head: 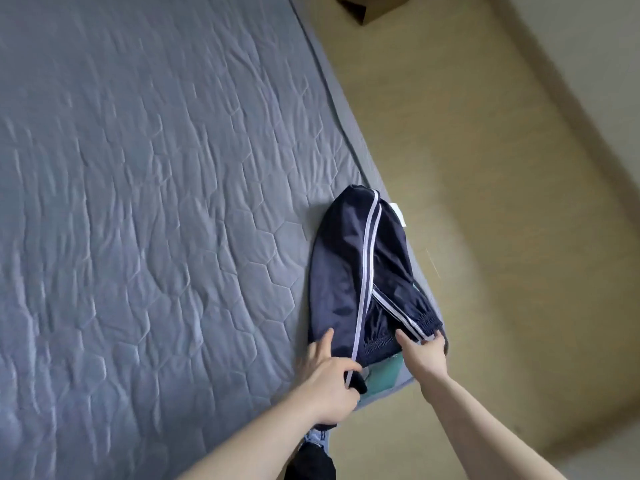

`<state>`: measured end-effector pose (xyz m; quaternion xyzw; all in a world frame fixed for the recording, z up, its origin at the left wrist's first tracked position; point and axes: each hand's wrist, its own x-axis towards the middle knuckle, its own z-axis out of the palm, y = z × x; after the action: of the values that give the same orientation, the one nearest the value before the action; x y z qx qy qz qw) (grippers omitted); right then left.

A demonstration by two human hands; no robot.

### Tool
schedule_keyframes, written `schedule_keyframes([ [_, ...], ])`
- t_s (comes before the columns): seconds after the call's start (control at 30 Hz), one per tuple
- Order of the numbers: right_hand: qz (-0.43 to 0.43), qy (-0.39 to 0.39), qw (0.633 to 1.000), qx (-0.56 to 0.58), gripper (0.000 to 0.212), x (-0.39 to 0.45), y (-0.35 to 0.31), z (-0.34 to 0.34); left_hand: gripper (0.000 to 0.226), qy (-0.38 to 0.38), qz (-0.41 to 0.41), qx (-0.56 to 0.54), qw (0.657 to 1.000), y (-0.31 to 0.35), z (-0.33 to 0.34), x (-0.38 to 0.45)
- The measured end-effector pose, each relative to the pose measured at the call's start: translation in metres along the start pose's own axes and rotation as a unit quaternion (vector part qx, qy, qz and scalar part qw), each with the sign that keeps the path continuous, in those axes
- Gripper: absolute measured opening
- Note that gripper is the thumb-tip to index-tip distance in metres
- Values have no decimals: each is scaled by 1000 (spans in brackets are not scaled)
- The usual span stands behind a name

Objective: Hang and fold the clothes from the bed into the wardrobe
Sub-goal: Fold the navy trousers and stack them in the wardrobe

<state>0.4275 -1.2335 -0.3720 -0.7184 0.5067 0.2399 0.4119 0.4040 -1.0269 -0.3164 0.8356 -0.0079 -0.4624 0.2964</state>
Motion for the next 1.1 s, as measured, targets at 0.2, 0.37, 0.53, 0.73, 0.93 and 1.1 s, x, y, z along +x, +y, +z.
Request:
schedule_keyframes([
  [0.2, 90, 31, 986, 134, 99, 52, 20, 14, 53, -44, -65, 68, 995, -23, 53, 49],
  [0.37, 21, -16, 985, 171, 10, 22, 9, 4, 53, 108, -27, -24, 993, -55, 12, 21],
  [0.53, -82, -19, 988, 133, 7, -42, -21, -9, 16, 352, -61, -170, 918, -116, -98, -40],
  [0.73, -200, -62, 974, 88, 8, -116, -70, -15, 15, 368, -231, -234, 870, -206, -194, -82],
  [0.93, -376, -192, 900, -108, 2, -184, -113, 6, 21, 398, -357, -65, 843, -248, -232, -130],
  [1.1, -485, -290, 776, -282, 19, -242, -133, 43, 86, 231, -31, -13, 972, -183, -200, -155],
])
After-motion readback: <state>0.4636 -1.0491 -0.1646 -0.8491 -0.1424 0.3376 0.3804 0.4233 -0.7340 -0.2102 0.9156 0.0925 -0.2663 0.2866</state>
